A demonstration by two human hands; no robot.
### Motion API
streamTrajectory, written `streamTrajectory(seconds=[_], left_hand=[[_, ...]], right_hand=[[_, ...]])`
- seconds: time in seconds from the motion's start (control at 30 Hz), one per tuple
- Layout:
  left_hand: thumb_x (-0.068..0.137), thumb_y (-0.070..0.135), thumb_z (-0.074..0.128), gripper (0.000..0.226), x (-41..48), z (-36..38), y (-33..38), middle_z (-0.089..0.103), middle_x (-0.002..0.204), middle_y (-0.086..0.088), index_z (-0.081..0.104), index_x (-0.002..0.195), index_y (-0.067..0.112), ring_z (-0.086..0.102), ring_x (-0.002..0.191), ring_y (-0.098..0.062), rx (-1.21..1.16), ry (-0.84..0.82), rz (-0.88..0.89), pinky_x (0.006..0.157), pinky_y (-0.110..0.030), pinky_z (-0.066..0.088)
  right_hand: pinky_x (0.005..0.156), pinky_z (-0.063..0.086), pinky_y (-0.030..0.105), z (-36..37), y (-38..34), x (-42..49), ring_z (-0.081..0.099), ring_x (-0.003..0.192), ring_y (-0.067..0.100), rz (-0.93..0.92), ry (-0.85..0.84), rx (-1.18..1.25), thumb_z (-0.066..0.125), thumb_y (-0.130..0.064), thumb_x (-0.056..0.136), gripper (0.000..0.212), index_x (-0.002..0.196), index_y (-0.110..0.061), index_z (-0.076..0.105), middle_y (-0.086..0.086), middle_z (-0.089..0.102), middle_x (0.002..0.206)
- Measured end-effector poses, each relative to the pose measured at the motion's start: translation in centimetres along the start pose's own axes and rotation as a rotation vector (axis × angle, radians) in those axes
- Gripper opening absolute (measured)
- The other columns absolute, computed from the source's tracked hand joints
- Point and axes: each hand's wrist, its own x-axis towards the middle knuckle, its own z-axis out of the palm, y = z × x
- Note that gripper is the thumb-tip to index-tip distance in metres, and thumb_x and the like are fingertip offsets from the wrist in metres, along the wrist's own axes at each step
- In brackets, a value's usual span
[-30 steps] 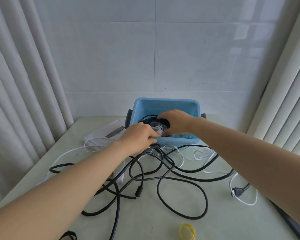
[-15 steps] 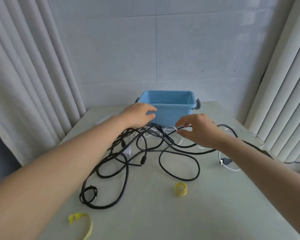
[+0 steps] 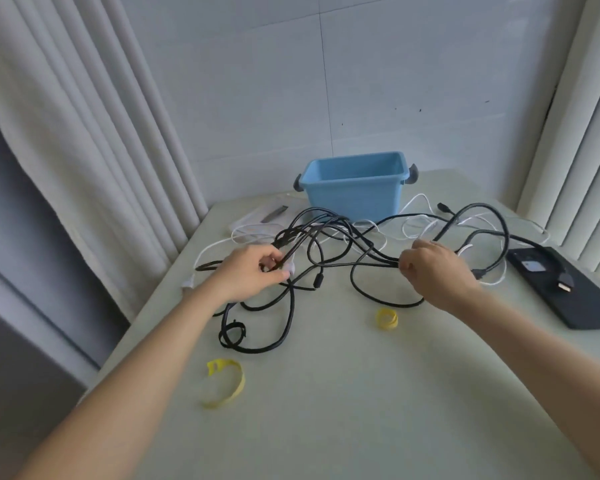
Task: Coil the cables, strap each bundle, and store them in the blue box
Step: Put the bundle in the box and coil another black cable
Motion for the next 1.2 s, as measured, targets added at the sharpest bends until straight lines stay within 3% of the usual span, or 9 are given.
streamTrajectory(seconds=[0.07, 0.2, 0.5, 0.63, 0.73, 0.83, 0.97, 1.1, 1.2], left_hand=[[0.088, 0.03, 0.074, 0.007, -0.2, 0.6, -0.9, 0.074, 0.088, 0.007, 0.073, 0.094, 0.034, 0.066, 0.083, -0.015, 0.02, 0.01, 0.015, 0.082, -0.031, 0.053], [0.094, 0.025, 0.068, 0.008, 0.0, 0.2, -0.6, 0.074, 0.073, 0.013, 0.075, 0.092, 0.028, 0.07, 0.08, -0.019, -0.095, 0.195, 0.028, 0.079, -0.035, 0.054], [0.099, 0.012, 0.062, 0.014, 2.9, -4.7, 2.9, 0.072, 0.082, -0.001, 0.071, 0.109, 0.01, 0.063, 0.067, -0.003, -0.624, 0.601, 0.065, 0.062, -0.018, 0.056], [0.098, 0.01, 0.063, 0.011, 3.5, -4.7, 4.5, 0.071, 0.078, -0.001, 0.072, 0.103, 0.013, 0.06, 0.066, -0.006, -0.813, 0.658, 0.097, 0.06, -0.017, 0.054], [0.098, 0.008, 0.063, 0.013, 3.7, -4.4, 5.5, 0.071, 0.076, 0.002, 0.073, 0.098, 0.017, 0.061, 0.068, -0.007, -0.922, 0.674, 0.137, 0.06, -0.017, 0.051], [0.099, 0.009, 0.061, 0.015, 4.3, -4.7, 6.0, 0.07, 0.07, 0.008, 0.073, 0.096, 0.018, 0.061, 0.066, -0.006, -1.013, 0.716, 0.162, 0.058, -0.017, 0.048], [0.1, 0.01, 0.06, 0.016, 5.1, -6.2, 6.1, 0.068, 0.066, 0.008, 0.073, 0.093, 0.018, 0.059, 0.063, -0.006, -1.1, 0.818, 0.146, 0.057, -0.018, 0.045], [0.098, 0.013, 0.062, 0.014, 6.1, -6.8, 5.9, 0.068, 0.071, 0.003, 0.073, 0.091, 0.018, 0.057, 0.059, -0.004, -1.007, 0.865, 0.062, 0.058, -0.019, 0.047], [0.089, 0.013, 0.068, 0.019, 7.2, -6.2, 5.1, 0.072, 0.093, -0.001, 0.075, 0.107, 0.014, 0.063, 0.069, -0.003, -0.801, 0.79, -0.068, 0.08, -0.029, 0.055]], right_hand=[[0.068, 0.047, 0.036, 0.3, -0.5, -0.1, 0.062, 0.095, 0.034, 0.032, 0.014, 0.082, 0.061, -0.02, 0.093, 0.009, 0.097, -0.016, 0.067, 0.004, 0.061, 0.094], [0.079, 0.046, 0.036, 0.6, -0.8, -0.6, 0.06, 0.107, 0.034, 0.022, -0.102, 0.09, 0.071, -0.033, 0.089, 0.045, 0.13, -0.02, 0.056, 0.006, 0.055, 0.122], [0.077, 0.046, 0.032, 0.7, -0.6, -0.7, 0.061, 0.092, 0.025, 0.09, -0.029, 0.247, 0.061, -0.028, 0.094, 0.014, 0.1, -0.02, 0.07, 0.001, 0.067, 0.098], [0.072, 0.045, 0.031, -0.2, -1.9, -0.7, 0.063, 0.085, 0.021, 0.081, 0.237, 0.44, 0.064, -0.027, 0.093, 0.012, 0.101, -0.021, 0.069, -0.004, 0.067, 0.095], [0.074, 0.046, 0.033, -1.8, -2.6, 0.2, 0.058, 0.096, 0.021, 0.041, 0.462, 0.437, 0.074, -0.022, 0.086, 0.043, 0.126, -0.019, 0.057, 0.001, 0.055, 0.12], [0.085, 0.046, 0.039, -2.7, -0.8, 2.0, 0.041, 0.121, 0.027, 0.09, 0.25, 0.156, 0.071, -0.025, 0.086, 0.064, 0.143, -0.022, 0.042, 0.001, 0.047, 0.139], [0.079, 0.041, 0.037, -2.6, 1.8, 3.9, 0.039, 0.102, 0.026, 0.103, 0.079, -0.054, 0.058, -0.024, 0.096, 0.019, 0.108, -0.018, 0.071, 0.003, 0.068, 0.099], [0.063, 0.03, 0.033, -5.3, 1.0, 5.5, 0.054, 0.082, 0.033, 0.086, 0.132, 0.104, 0.056, -0.022, 0.098, 0.026, 0.085, -0.005, 0.071, 0.011, 0.064, 0.075], [0.059, 0.04, 0.034, -7.5, 0.2, 6.7, 0.059, 0.071, 0.033, 0.074, 0.102, 0.176, 0.062, -0.025, 0.096, 0.027, 0.082, -0.004, 0.072, 0.013, 0.067, 0.072]])
